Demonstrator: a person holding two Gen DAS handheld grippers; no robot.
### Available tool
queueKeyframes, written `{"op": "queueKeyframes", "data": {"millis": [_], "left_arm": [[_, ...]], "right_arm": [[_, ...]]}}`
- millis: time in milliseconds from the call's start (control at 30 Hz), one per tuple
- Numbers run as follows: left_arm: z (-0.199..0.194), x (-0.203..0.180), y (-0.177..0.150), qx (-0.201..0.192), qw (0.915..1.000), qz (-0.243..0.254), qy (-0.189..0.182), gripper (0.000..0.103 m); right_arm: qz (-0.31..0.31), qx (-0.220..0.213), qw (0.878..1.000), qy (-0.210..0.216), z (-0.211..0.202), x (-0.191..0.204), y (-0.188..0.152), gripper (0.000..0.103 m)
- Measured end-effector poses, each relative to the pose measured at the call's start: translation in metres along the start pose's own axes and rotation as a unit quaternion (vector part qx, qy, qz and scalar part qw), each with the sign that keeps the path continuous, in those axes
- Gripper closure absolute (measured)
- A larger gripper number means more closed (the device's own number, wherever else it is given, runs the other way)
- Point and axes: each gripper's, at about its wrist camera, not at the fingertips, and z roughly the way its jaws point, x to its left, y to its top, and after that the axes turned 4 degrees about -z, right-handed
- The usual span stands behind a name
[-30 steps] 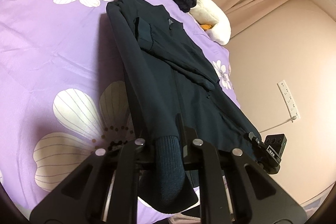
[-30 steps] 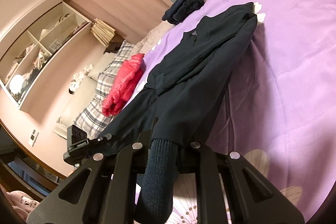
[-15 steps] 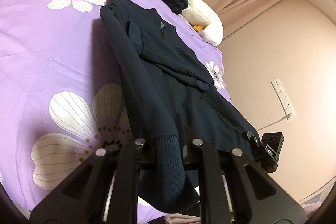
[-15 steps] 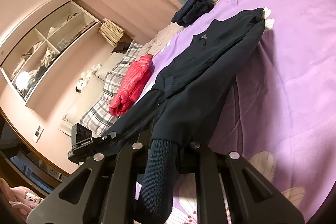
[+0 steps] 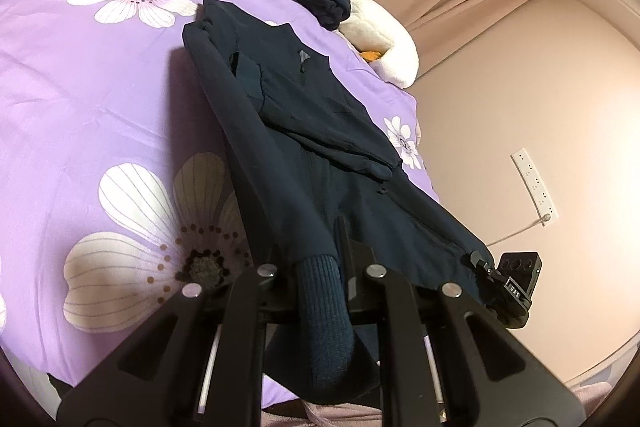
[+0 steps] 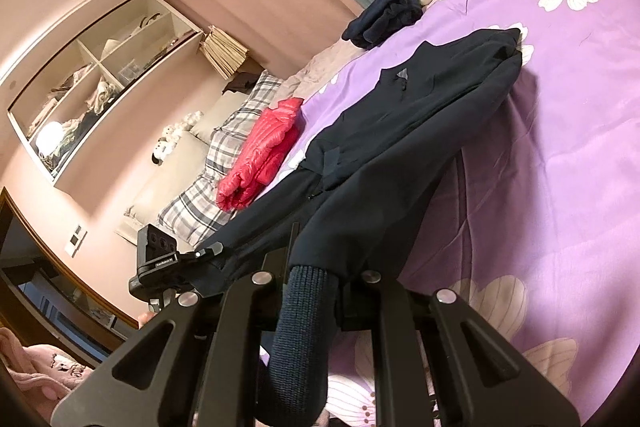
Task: Fold large clothes
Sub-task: 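Lift the held hem with both tools and carry it toward the collar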
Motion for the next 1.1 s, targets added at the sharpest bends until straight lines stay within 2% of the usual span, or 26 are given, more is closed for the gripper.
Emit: {"op": "queueKeyframes", "data": {"millis": [733,1100], "left_arm": [[-0.02,-0.013,-0.023,-0.01,0.9998,0.01,-0.012,0.091],[-0.039,-0.037,-0.031,-0.02,0.9987,0.043,-0.021,0.091]], "right_arm": [[-0.017,-0.002,1.0,0.025,-0.014,0.017,-0.003,0.09],[-0.039,-0.01,0.998,0.05,-0.03,0.03,-0.001,0.09]]}}
